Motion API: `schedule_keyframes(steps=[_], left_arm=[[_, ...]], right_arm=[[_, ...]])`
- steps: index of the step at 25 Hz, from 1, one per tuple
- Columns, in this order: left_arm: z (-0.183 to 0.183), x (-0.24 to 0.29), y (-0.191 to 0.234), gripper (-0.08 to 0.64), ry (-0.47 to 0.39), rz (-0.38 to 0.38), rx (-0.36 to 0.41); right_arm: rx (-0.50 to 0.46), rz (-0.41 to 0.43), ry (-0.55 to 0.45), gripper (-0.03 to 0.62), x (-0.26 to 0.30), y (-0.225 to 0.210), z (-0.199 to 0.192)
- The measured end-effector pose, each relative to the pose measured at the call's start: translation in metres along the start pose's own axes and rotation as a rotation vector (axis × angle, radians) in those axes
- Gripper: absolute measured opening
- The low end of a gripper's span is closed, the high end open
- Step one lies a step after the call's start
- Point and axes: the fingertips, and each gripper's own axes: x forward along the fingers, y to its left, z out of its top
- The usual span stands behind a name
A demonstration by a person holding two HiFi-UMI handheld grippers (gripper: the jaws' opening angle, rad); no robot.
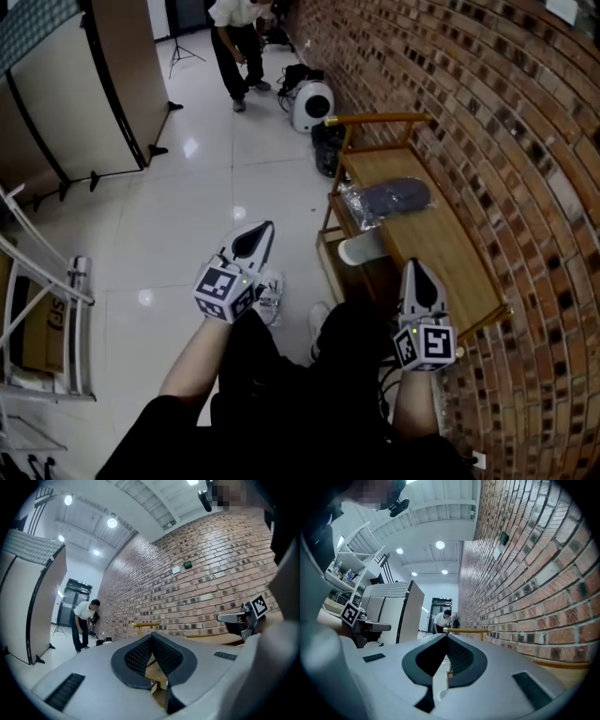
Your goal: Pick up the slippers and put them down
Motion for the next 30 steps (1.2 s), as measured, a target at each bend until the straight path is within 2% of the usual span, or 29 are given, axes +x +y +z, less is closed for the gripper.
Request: schedule_keyframes(steps=[8,10,11,12,14,17,19,20,21,22,25,28,30], left_arm=[[-0.006,0.038,-0.038,0.003,0.027,-0.098,-0.019],[-0.010,0.044,-0.043,0.003,0.029,-0.118,-0.053],[-0.012,0.048,-0.046,0.003,0.029,-0.131,-0.096],[-0.014,0.052,-0.048,0.003,0.028,-0.149,-0.168],[-0.018,0.064,-0.049,0.003,0.014,-0.196,-0.386],[-0.021,0.085,-0.048,0.003,-0.007,-0.268,-0.755],[-0.026,0.099,-0.048,0.009,-0.030,-0.311,-1.047],[-0.031,0.105,-0.048,0.060,-0.041,-0.331,-1.171],[-0.037,0.111,-0.048,0.131,-0.043,-0.347,-1.252],[-0.045,0.117,-0.049,0.145,-0.031,-0.356,-1.290],[-0.070,0.134,-0.058,0.174,0.048,-0.351,-1.266],[-0.089,0.158,-0.065,0.231,0.114,-0.351,-1.293],[-0.102,0.176,-0.063,0.285,0.155,-0.314,-1.305]], right_arm=[[-0.001,-0.043,-0.010,0.008,-0.015,-0.022,0.004],[0.004,-0.053,-0.008,0.008,-0.018,-0.026,0.003],[0.008,-0.059,-0.006,0.009,-0.019,-0.028,0.003],[0.006,-0.061,-0.006,0.009,-0.020,-0.030,0.002],[0.001,-0.061,-0.005,0.009,-0.021,-0.033,0.001],[-0.001,-0.064,-0.001,0.009,-0.021,-0.035,0.001],[-0.002,-0.066,0.000,0.009,-0.021,-0.036,0.001],[-0.002,-0.068,0.000,0.009,-0.022,-0.037,0.002],[-0.002,-0.070,0.001,0.009,-0.022,-0.038,0.001],[-0.003,-0.072,0.003,0.009,-0.022,-0.039,0.001],[-0.009,-0.074,0.012,0.009,-0.023,-0.044,0.000],[-0.002,-0.065,0.009,0.009,-0.023,-0.044,-0.001],[0.006,-0.064,0.005,0.008,-0.026,-0.042,-0.002]])
